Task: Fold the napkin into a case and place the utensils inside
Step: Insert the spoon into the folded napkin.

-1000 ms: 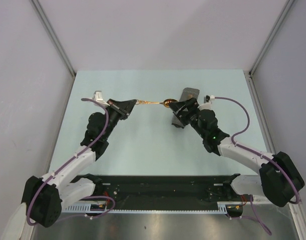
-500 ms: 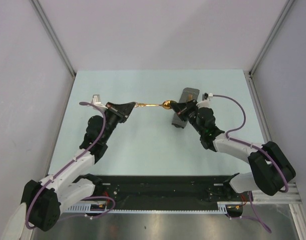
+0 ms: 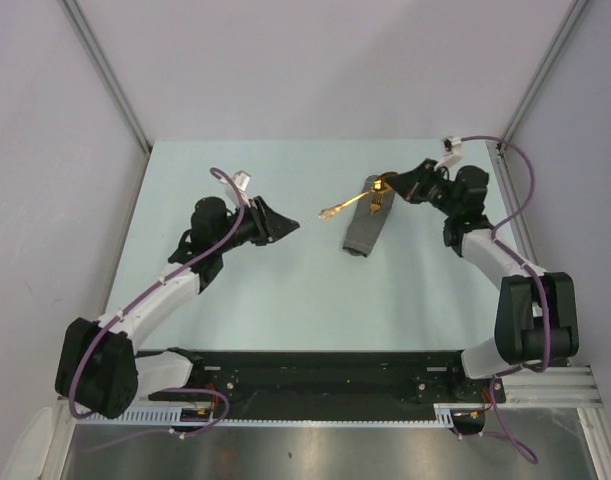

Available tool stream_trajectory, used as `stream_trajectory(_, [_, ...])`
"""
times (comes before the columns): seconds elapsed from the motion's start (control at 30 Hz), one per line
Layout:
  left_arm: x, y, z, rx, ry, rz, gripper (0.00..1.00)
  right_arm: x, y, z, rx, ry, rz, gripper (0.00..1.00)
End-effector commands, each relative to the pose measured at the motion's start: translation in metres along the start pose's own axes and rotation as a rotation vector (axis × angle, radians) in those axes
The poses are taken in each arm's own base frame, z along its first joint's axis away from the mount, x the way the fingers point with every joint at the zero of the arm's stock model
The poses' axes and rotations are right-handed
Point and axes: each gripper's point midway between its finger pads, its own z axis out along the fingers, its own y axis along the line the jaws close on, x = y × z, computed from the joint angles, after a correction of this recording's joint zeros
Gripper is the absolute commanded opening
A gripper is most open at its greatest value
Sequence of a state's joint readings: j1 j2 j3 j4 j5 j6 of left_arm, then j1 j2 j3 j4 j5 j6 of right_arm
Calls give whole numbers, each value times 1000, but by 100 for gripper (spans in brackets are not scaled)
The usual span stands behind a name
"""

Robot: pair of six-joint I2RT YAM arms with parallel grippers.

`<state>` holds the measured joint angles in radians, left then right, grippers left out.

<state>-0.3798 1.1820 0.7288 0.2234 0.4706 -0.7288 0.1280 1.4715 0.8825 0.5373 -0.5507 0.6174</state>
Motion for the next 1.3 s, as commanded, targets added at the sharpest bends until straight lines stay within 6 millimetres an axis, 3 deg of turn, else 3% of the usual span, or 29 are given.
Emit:
stream_trajectory(0.0, [13,-18,21,139,100,0,38,-36,-45,-21,-40,81,-210,0])
stream_trajectory(0.03, [12,-25,30,179,96,3,36,-42,-56,-21,-44,105,-239,0])
stream_trajectory(0.07, [23,-36,37,217,136,-10,31,-40,-75,-17,-32,143,-238,0])
stream_trajectory(0.1, [29,-33,53,219,165,-23,28,-59,-85,-20,-46,152,-301,0])
stream_trajectory(0.2, [41,-52,77,275,213,-12,21,-70,-119,-24,-54,174,-274,0])
stream_trajectory(0.27, [62,-46,97,269,277,-32,17,-88,-129,-19,-55,162,-326,0])
stream_trajectory(0.3, [61,-50,104,282,283,-31,16,-81,-143,-16,-40,188,-304,0])
stream_trajectory(0.33, [70,-43,113,277,303,-44,15,-90,-146,-12,-39,180,-353,0])
stream_trajectory(0.57, [92,-38,153,289,354,-81,6,-100,-193,0,31,171,-397,0])
stream_trajectory(0.9, [110,-16,184,247,380,-132,1,-100,-215,26,32,166,-416,0])
stream_trajectory(1.27, [124,0,187,209,411,-164,0,-89,-219,47,6,166,-466,0])
